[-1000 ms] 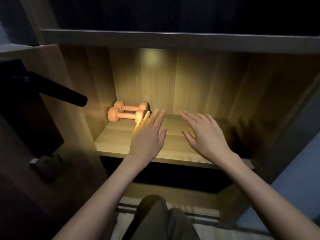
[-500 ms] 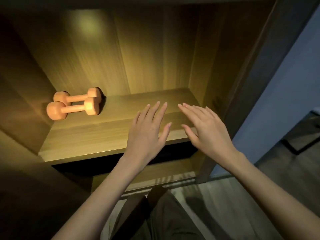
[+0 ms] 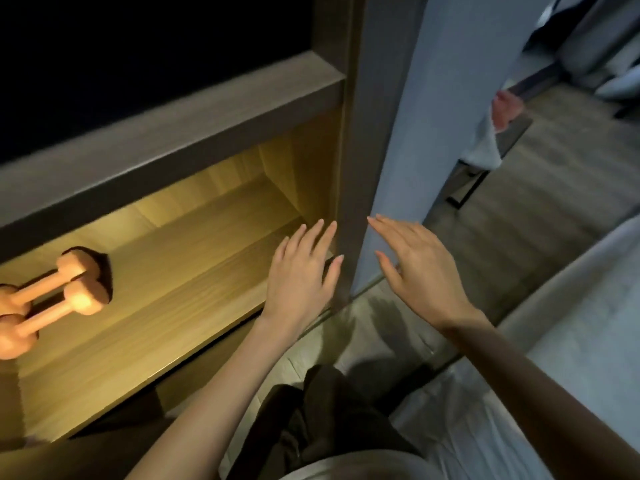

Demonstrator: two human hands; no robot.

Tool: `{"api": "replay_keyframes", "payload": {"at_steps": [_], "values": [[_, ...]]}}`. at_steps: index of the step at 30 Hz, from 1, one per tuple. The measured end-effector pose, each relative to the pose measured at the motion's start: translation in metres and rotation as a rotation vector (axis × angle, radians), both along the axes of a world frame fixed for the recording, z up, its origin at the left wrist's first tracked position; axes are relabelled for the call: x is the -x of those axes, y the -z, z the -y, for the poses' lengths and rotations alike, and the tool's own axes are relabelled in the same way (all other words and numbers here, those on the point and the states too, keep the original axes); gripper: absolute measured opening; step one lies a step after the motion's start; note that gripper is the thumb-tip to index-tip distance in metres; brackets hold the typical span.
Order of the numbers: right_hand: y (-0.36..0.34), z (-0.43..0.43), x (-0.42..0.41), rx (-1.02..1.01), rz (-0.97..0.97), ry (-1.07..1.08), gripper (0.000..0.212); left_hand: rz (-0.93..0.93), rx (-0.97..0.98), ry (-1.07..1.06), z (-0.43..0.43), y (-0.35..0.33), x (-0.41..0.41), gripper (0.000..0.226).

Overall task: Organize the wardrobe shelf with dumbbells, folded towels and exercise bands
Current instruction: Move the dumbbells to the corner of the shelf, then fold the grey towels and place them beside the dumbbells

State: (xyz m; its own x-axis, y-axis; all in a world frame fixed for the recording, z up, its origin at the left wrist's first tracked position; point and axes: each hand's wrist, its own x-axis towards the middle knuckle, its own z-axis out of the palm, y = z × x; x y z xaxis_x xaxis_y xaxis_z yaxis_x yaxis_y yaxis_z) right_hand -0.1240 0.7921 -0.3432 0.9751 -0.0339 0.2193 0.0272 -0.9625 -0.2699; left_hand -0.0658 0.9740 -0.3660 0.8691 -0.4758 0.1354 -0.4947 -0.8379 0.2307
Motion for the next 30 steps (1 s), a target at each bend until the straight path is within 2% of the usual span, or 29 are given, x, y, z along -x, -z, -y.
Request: {"api": "replay_keyframes", "payload": {"at_steps": [7, 15, 17, 21, 27, 30], "values": [[-0.084, 0.057, 0.037, -0.043, -0.040, 0.255, 0.049, 0.028, 0.021, 0.236, 0.074, -0.085, -0.005, 0.053], [-0.111, 0.133, 0.038, -0.041, -0.067, 0.427, 0.052, 0.047, 0.036, 0.482, 0.170, -0.123, -0.032, 0.054], [-0.110, 0.156, 0.030, -0.044, -0.047, 0.447, 0.051, 0.043, 0.035, 0.504, 0.200, -0.123, -0.044, 0.054], [-0.102, 0.213, 0.008, 0.003, 0.111, 0.445, 0.046, 0.056, 0.048, 0.510, 0.268, -0.118, -0.071, 0.053], [-0.095, 0.326, -0.042, 0.019, -0.015, 0.441, 0.052, 0.029, 0.075, 0.478, 0.386, -0.117, -0.116, 0.052], [-0.094, 0.371, -0.066, 0.017, -0.017, 0.433, 0.053, 0.023, 0.123, 0.439, 0.433, -0.122, -0.138, 0.052]]}}
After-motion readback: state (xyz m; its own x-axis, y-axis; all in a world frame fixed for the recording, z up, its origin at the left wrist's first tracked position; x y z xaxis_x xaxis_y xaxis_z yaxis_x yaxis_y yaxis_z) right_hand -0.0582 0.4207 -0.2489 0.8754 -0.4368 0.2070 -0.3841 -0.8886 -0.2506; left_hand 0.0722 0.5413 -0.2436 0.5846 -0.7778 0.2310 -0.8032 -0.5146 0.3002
